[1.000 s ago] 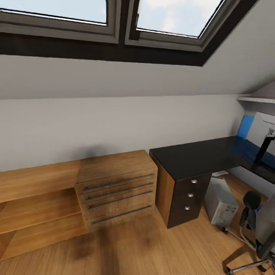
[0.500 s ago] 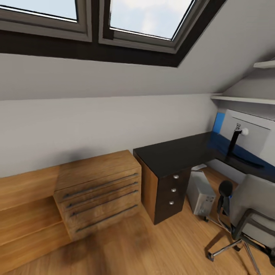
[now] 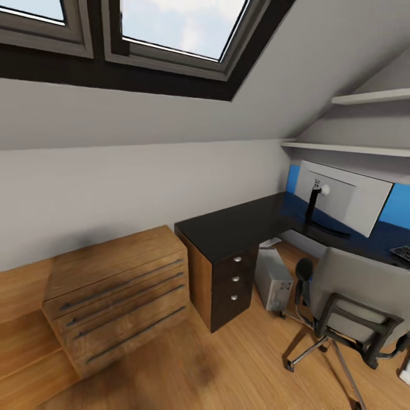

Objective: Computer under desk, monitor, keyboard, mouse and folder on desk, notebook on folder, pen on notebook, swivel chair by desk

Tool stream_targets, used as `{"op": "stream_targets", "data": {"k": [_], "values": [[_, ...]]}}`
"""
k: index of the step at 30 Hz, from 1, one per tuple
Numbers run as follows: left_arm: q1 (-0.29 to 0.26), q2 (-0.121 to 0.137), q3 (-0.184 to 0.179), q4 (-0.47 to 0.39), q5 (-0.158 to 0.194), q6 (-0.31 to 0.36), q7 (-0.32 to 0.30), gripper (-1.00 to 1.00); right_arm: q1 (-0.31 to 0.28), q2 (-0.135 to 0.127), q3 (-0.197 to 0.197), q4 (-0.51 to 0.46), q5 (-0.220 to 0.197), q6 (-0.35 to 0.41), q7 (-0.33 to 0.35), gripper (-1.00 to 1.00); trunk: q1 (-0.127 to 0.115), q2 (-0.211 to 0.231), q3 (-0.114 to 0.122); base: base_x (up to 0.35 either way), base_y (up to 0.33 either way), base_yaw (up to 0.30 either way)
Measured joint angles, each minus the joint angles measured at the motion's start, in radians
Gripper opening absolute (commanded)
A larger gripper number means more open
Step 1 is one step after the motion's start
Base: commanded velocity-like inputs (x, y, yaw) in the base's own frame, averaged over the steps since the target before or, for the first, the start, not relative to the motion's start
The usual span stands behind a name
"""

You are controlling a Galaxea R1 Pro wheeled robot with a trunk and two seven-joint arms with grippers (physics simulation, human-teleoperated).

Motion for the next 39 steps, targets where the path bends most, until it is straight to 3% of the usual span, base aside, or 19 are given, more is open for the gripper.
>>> {"op": "stream_targets", "data": {"k": [34, 39], "values": [[0.000, 0.000, 0.000, 0.000, 0.000, 0.000, 0.000, 1.00, 0.000, -0.002, 0.000, 0.001, 0.000, -0.001, 0.001, 1.00, 0.000, 0.000, -0.006, 0.000, 0.000, -0.262], [0.000, 0.000, -0.001, 0.000, 0.000, 0.000, 0.000, 1.00, 0.000, -0.003, 0.000, 0.000, 0.000, -0.001, 0.001, 1.00, 0.000, 0.000, -0.006, 0.224, -0.075, -0.276]]}}
